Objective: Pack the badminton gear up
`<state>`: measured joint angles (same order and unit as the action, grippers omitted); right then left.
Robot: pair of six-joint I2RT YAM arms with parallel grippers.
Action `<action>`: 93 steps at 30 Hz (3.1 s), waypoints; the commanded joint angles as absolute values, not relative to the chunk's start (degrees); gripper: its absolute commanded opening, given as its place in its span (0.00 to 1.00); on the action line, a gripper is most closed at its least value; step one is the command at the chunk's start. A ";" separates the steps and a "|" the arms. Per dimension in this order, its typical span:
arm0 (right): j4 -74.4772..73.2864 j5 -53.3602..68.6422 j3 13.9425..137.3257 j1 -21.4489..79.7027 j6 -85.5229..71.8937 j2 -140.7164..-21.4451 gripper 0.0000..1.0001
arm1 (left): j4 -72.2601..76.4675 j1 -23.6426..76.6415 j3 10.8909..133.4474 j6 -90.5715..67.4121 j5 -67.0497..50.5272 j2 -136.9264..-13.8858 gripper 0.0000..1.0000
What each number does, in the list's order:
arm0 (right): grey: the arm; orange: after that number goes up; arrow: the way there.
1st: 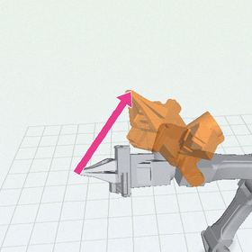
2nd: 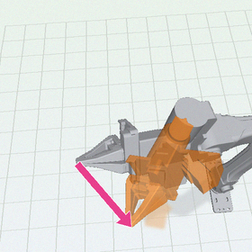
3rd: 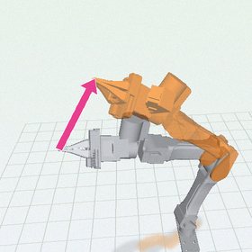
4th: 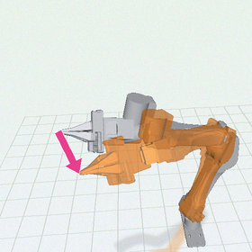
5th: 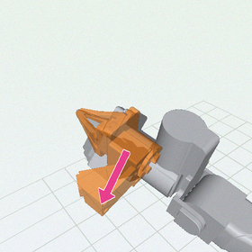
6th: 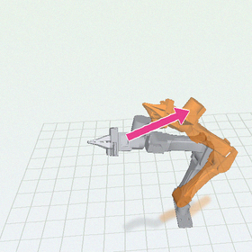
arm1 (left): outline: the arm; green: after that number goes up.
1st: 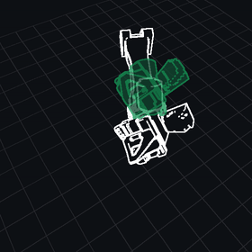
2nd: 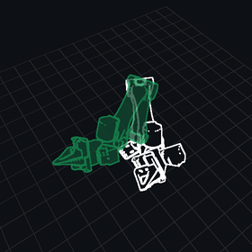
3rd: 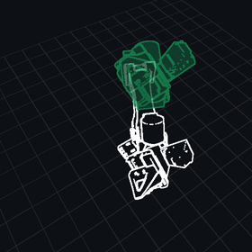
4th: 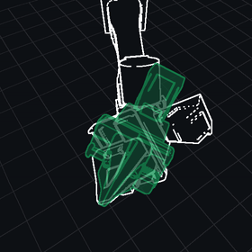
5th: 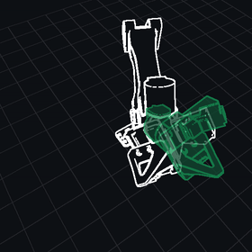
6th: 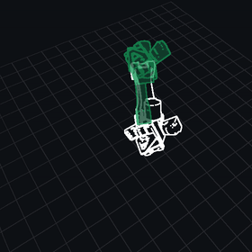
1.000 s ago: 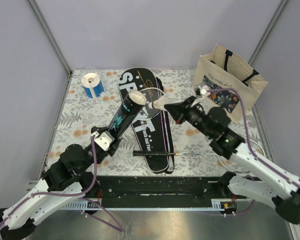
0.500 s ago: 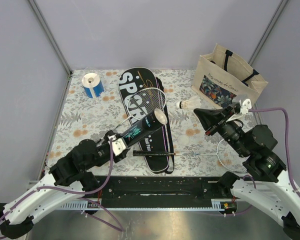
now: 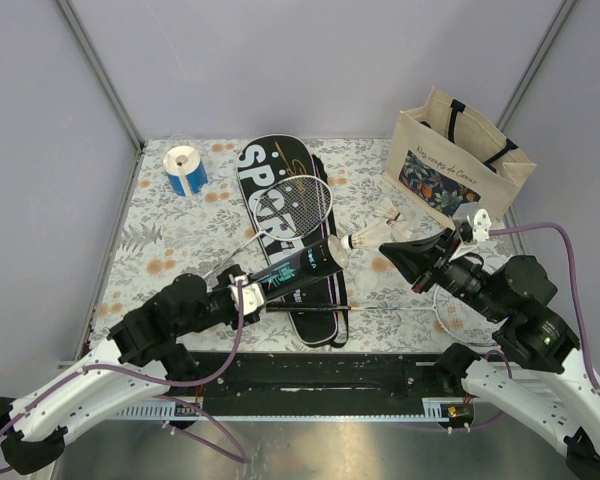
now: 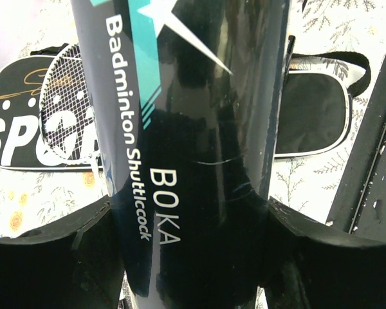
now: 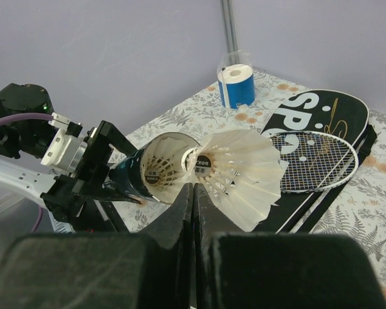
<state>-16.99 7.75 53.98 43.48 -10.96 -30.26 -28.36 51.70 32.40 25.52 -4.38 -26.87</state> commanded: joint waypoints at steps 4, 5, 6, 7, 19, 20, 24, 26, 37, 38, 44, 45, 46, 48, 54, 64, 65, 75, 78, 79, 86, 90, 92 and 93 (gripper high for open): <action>-18.46 14.14 54.49 43.42 -12.48 -29.62 0.00 | -25.40 51.50 34.10 27.07 -5.97 -27.51 0.00; -18.72 15.11 54.32 43.42 -12.92 -29.88 0.00 | -25.49 51.59 34.19 27.24 -6.15 -27.60 0.00; -18.98 15.73 54.14 43.33 -13.09 -30.23 0.00 | -25.49 51.50 34.28 27.42 -6.67 -27.86 0.00; -18.98 16.43 53.97 43.42 -13.62 -30.58 0.00 | -25.49 51.50 34.19 27.60 -7.20 -27.77 0.00; -11.17 25.66 50.10 43.42 -19.77 -35.50 0.00 | -24.87 51.59 33.75 28.39 -11.86 -26.55 0.00; -10.47 26.36 49.84 43.33 -20.21 -35.94 0.00 | -24.61 51.50 33.66 28.39 -12.04 -26.28 0.00; -7.57 28.47 48.43 43.42 -22.23 -37.88 0.00 | -24.43 51.50 33.75 28.48 -12.22 -26.19 0.00; -5.90 29.18 47.73 43.42 -23.11 -38.93 0.00 | -24.52 51.50 33.75 28.48 -12.48 -26.37 0.00; -3.25 28.65 46.15 45.35 -24.96 -42.19 0.00 | -24.43 51.50 33.93 28.65 -12.83 -26.46 0.00; -3.16 28.57 46.14 45.35 -25.05 -42.62 0.00 | -24.43 51.59 34.10 28.74 -12.92 -26.54 0.00; -5.00 28.13 46.49 45.53 -24.96 -44.47 0.04 | -24.43 51.59 34.19 28.39 -12.92 -26.37 0.00; -5.71 28.04 46.58 45.61 -24.96 -44.65 0.09 | -24.35 51.50 34.19 28.39 -13.01 -26.19 0.00; -6.06 27.95 46.76 45.53 -24.96 -44.39 0.13 | -24.26 51.59 34.02 28.39 -12.92 -25.93 0.00; -6.50 27.08 47.02 45.53 -25.31 -43.51 0.25 | -23.91 51.50 33.58 28.39 -12.83 -25.23 0.00; -7.90 19.96 48.25 45.61 -27.33 -37.37 0.43 | -23.91 51.50 33.31 28.30 -12.48 -24.96 0.00; -10.81 -6.82 46.94 45.53 -20.05 -27.34 0.54 | -24.87 51.50 33.31 27.77 -10.55 -24.78 0.00; -10.46 -10.60 46.06 45.44 -19.00 -27.86 0.54 | -24.96 51.50 33.40 27.60 -10.55 -24.79 0.00; -4.84 -20.76 43.07 36.49 -12.30 -47.18 0.61 | -24.61 51.50 32.96 25.93 -9.49 -22.15 0.00; -3.00 -15.40 42.98 29.29 -16.51 -53.41 0.62 | -24.52 51.50 32.70 25.75 -10.10 -21.62 0.00; -2.03 -13.47 42.72 26.83 -18.44 -55.35 0.62 | -24.43 51.59 32.70 25.66 -10.19 -21.62 0.00; 11.32 4.20 39.47 13.19 -29.70 -70.99 0.63 | -24.35 51.50 33.05 25.31 -11.77 -21.45 0.00; 17.30 5.54 38.15 10.02 -32.95 -77.50 0.64 | -24.08 51.50 33.05 25.31 -12.22 -21.18 0.00; 19.59 4.92 37.36 9.41 -33.48 -79.80 0.64 | -24.00 51.50 32.87 25.31 -12.22 -21.27 0.00; 20.82 4.83 37.09 8.97 -33.57 -80.76 0.64 | -23.99 51.50 32.96 25.31 -12.30 -21.18 0.00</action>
